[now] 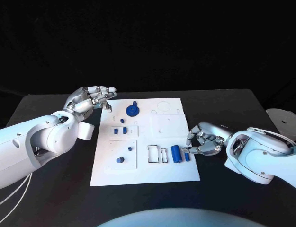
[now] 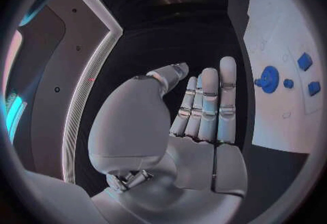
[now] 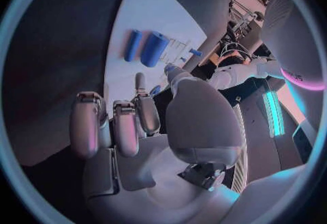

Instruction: Assemble the parts on the task board

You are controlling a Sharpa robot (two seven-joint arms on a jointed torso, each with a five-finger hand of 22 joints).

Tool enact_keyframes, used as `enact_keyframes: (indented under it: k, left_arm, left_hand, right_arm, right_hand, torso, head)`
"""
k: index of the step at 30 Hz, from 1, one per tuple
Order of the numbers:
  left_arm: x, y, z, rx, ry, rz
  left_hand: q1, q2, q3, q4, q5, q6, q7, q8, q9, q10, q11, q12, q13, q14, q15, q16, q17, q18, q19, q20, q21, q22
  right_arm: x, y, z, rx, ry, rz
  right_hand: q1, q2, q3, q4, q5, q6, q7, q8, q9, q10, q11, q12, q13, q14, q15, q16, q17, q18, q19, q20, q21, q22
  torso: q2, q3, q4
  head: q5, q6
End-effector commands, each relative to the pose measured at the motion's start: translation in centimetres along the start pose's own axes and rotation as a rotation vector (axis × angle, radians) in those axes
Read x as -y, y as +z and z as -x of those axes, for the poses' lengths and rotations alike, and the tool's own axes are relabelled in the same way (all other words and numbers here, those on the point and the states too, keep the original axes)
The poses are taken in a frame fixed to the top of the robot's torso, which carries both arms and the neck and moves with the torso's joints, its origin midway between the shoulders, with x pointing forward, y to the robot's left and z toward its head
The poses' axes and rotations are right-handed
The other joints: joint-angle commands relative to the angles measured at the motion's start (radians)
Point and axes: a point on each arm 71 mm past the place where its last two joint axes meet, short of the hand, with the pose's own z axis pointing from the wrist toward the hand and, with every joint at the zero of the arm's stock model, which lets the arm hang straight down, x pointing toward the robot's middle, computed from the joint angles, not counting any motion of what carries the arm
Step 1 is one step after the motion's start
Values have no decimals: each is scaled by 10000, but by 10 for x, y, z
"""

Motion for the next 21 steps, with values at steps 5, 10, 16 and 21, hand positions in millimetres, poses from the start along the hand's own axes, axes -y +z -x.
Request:
enact_keyframes:
  k: [5,10,16,21]
  left_arm:
    - [1,-1,-1,-169,-47,-57]
    - [1,-1,0,-149,-36,-52]
    - [1,-1,0,-156,-36,-49]
    - [1,-1,0,-169,-41,-40]
  left_hand:
    - [3,80,-44,14,29,-47,-9,35,10,-80,-9,55,13,-70,6,51,-9,145,-25,18,-60,-15]
    - [3,80,-44,14,29,-47,-9,35,10,-80,-9,55,13,-70,6,51,-9,145,-25,18,-60,-15]
    - [3,80,-44,14,29,-47,-9,35,10,-80,-9,55,13,-70,6,51,-9,145,-25,18,-60,-15]
    - [3,80,-44,14,29,-47,-9,35,10,-80,-9,55,13,-70,6,51,-9,145,-25,18,-60,-15]
  right_arm:
    - [-6,3,-12,173,-991,-96]
    - [-10,6,-18,102,-1098,16]
    - [-13,10,-26,-1,-1180,96]
    - [-15,15,-32,-95,-1232,129]
  right_hand:
    - [-111,22,-133,-3,-48,-90,4,41,41,33,-3,42,45,760,-58,60,1233,-201,118,-26,46,1369]
    - [-130,39,-179,-1,-51,-104,4,46,56,38,-1,53,66,761,-57,62,1242,-200,116,-25,41,1369]
    - [-139,46,-200,0,-53,-108,5,49,63,32,-1,47,61,760,-56,61,1236,-200,115,-24,38,1369]
    - [-179,96,-271,6,-58,-124,6,59,89,21,1,40,66,756,-54,58,1223,-191,94,-22,-4,1348]
  torso:
    - [-2,-19,36]
    - [4,-10,7]
    - [11,-9,6]
    - [2,-14,10]
  head:
    - [28,-55]
    - [40,-58]
    - [59,-83]
    - [66,-95]
